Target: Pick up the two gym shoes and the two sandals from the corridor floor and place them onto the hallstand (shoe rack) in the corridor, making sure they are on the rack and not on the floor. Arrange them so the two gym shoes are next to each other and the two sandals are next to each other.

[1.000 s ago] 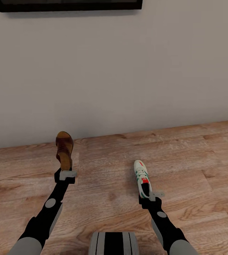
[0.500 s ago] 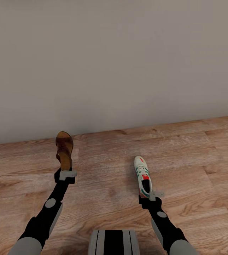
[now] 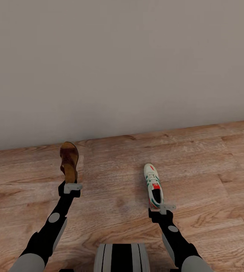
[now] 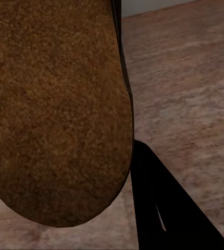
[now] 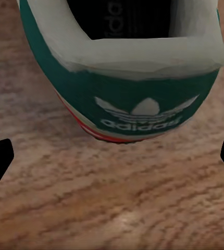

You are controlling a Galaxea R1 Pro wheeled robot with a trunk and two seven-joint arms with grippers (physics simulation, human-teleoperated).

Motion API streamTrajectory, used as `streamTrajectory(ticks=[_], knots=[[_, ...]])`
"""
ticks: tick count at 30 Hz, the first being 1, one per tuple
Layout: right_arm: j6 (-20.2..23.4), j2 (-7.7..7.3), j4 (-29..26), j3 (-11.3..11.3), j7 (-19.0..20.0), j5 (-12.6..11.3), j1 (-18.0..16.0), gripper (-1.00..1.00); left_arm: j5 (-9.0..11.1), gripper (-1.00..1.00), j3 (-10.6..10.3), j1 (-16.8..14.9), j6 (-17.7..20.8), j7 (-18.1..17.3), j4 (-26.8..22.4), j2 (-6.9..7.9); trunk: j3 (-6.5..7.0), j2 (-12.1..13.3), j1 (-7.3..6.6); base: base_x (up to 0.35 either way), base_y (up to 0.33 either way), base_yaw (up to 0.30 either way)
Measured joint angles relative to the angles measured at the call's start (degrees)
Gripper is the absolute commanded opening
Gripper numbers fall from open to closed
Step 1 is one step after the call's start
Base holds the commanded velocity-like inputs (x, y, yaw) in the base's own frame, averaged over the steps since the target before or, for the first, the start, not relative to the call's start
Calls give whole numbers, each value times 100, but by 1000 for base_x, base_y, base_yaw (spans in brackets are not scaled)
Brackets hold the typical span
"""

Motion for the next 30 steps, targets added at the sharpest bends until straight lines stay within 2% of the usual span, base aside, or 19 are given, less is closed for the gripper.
streamTrajectory(ticks=[10,30], knots=[[0,0,0,0,0,0,1,100,4,-100,-1,4,-19,1,60,0,0,0,0,3,0,0],[-9,-7,0,-3,0,7,1,100,17,-100,0,4,-19,0,107,0,0,0,-1,68,0,0]])
